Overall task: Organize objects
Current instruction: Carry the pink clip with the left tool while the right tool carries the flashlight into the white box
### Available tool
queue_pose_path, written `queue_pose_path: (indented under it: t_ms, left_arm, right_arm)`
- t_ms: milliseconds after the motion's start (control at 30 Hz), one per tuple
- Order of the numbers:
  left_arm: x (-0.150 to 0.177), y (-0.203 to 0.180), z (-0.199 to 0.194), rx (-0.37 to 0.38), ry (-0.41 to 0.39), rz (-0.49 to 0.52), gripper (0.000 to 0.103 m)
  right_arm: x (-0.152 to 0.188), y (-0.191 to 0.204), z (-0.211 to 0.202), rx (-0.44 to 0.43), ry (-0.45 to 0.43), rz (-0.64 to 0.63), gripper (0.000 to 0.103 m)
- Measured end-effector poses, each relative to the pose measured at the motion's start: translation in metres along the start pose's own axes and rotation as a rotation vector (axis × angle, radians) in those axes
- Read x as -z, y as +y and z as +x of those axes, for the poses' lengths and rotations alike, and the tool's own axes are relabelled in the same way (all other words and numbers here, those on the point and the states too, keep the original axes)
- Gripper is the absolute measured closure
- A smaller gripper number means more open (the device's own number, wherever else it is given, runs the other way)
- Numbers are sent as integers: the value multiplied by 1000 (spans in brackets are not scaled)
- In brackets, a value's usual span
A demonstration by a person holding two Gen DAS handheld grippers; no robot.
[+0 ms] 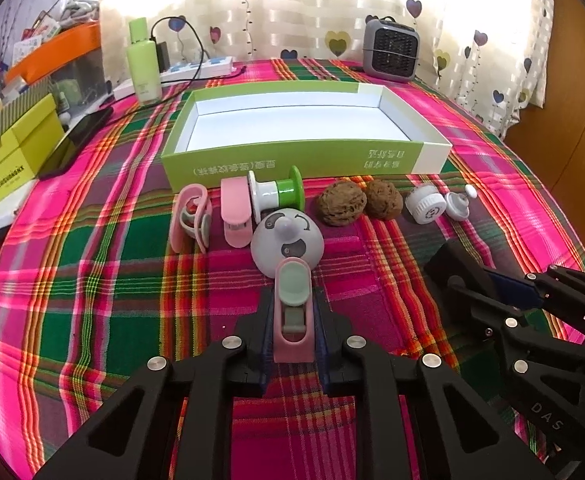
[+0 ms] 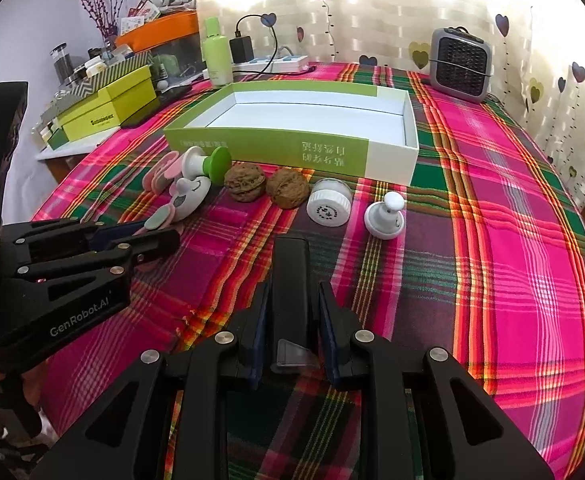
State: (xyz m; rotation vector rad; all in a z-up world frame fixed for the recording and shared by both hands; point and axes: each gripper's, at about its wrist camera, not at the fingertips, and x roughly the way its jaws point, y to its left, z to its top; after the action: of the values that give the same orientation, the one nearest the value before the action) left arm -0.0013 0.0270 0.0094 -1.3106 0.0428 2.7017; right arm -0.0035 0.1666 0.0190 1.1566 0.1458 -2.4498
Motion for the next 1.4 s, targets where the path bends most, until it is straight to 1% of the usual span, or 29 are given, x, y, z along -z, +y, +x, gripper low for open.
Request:
queue_pose_path:
  t_ms: [167,300,467,567,700,800,967,1100,1200,1300,1400]
  left_arm:
    - [1,1,-2,22,-1,-9,87]
    - [1,3,-4,18,-2,-26,87]
    - [-4,4,-11,24,-25,-42,87]
    - [-7,5,-14,24,-32,-43,87]
    - [-11,5,-16,25,-40,-47,87]
    - [-13,6,-15,31,-33,-49,87]
    - [-21,7,-15,26,-42,-51,87]
    - [-31,8,-12,42,-38,-57,87]
    - [-39,8,-10,43,-42,-56,87]
    - [-47,9,-9,47,-50,-51,87]
    - [-57,14,-4,55,-48,-69,87]
  right_arm:
    - [1,2,-2,14,5,8,79]
    - [0,2,-2,-2,14,27,79]
    - [-5,2,-5,-18,6,35,79]
    - [-8,3,-4,-15,4,40,79]
    - [-10,2,-3,-32,4,46,79]
    - [-12,0,-3,-36,1,53,79]
    - [-23,-4,-7,-34,-20,49,79]
    - [-32,-5,-8,-33,-31,43,79]
    - [-40,-8,-6,-45,-32,44,79]
    - [-50,-11,-2,-35,-32,38,79]
    - [-58,-16,2,-42,-28,49,79]
